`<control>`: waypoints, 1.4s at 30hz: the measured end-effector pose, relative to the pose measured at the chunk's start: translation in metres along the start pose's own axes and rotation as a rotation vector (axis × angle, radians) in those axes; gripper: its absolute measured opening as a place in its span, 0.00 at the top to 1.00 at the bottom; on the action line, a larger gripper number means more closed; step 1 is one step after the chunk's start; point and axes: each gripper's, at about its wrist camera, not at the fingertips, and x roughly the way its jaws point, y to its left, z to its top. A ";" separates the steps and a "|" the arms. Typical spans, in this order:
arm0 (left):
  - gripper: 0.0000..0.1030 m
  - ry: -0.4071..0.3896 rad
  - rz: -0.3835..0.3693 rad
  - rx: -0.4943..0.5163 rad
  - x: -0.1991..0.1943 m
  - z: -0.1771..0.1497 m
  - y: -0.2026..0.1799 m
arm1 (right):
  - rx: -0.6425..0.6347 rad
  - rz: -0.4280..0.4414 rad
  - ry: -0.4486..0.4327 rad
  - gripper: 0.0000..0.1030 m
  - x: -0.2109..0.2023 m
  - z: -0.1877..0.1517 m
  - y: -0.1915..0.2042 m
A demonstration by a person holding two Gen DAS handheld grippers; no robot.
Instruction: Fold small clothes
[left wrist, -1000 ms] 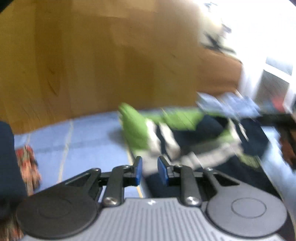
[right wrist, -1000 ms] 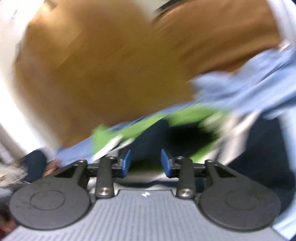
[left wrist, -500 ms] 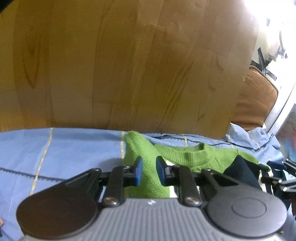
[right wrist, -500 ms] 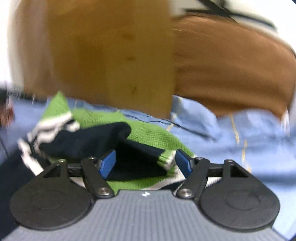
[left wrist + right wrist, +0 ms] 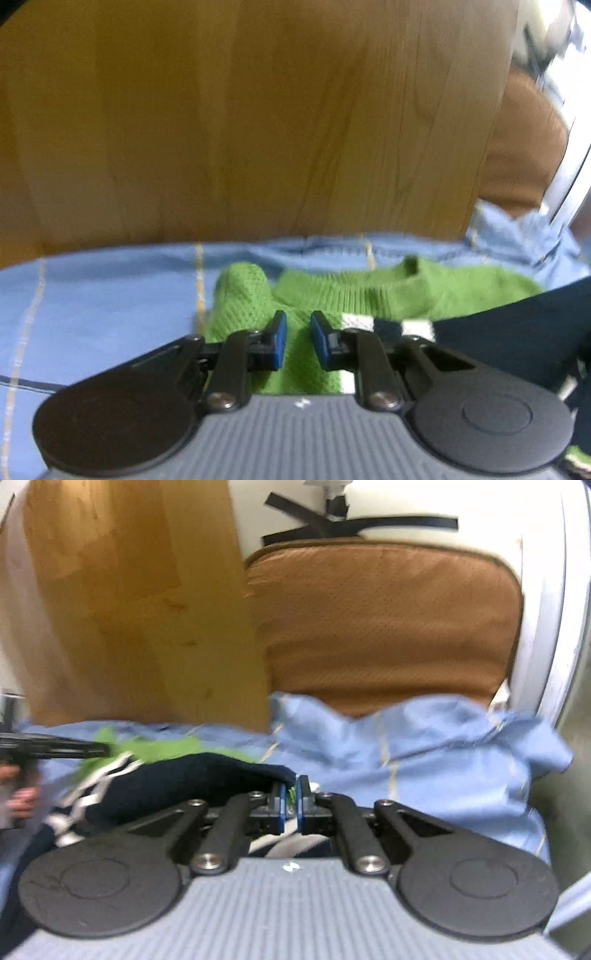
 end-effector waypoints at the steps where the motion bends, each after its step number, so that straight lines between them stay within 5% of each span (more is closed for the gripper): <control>1: 0.83 -0.031 0.017 0.019 0.003 -0.002 -0.004 | 0.018 0.028 0.016 0.92 -0.009 -0.001 0.002; 6: 0.84 -0.022 0.006 0.017 -0.002 0.001 -0.002 | 0.021 0.192 0.045 0.92 -0.053 -0.007 0.052; 13: 0.76 -0.085 -0.065 -0.096 -0.075 -0.002 0.027 | -0.187 0.418 0.090 0.92 -0.092 -0.016 0.168; 18: 0.67 -0.081 -0.120 -0.115 -0.116 -0.027 0.039 | -0.302 0.504 0.230 0.92 -0.071 -0.053 0.246; 21: 0.59 -0.080 -0.150 -0.120 -0.127 -0.046 0.040 | -0.247 0.516 0.368 0.86 -0.036 -0.093 0.273; 22: 0.58 -0.074 -0.150 -0.116 -0.126 -0.050 0.038 | -0.218 0.514 0.393 0.83 -0.024 -0.106 0.278; 24: 0.58 -0.051 -0.137 -0.105 -0.121 -0.057 0.034 | -0.167 0.546 0.465 0.64 -0.005 -0.131 0.283; 26: 0.58 -0.039 -0.126 -0.094 -0.114 -0.061 0.031 | -0.148 0.560 0.483 0.63 -0.003 -0.141 0.283; 33: 0.64 -0.057 -0.084 -0.098 -0.083 -0.048 0.015 | -0.047 0.487 0.232 0.61 -0.041 -0.122 0.252; 37: 0.64 -0.004 0.000 -0.076 -0.055 -0.048 0.005 | 0.031 0.436 0.251 0.61 -0.017 -0.140 0.247; 42: 0.60 -0.058 0.091 0.007 -0.047 -0.058 -0.010 | 0.092 0.464 0.274 0.61 -0.005 -0.158 0.236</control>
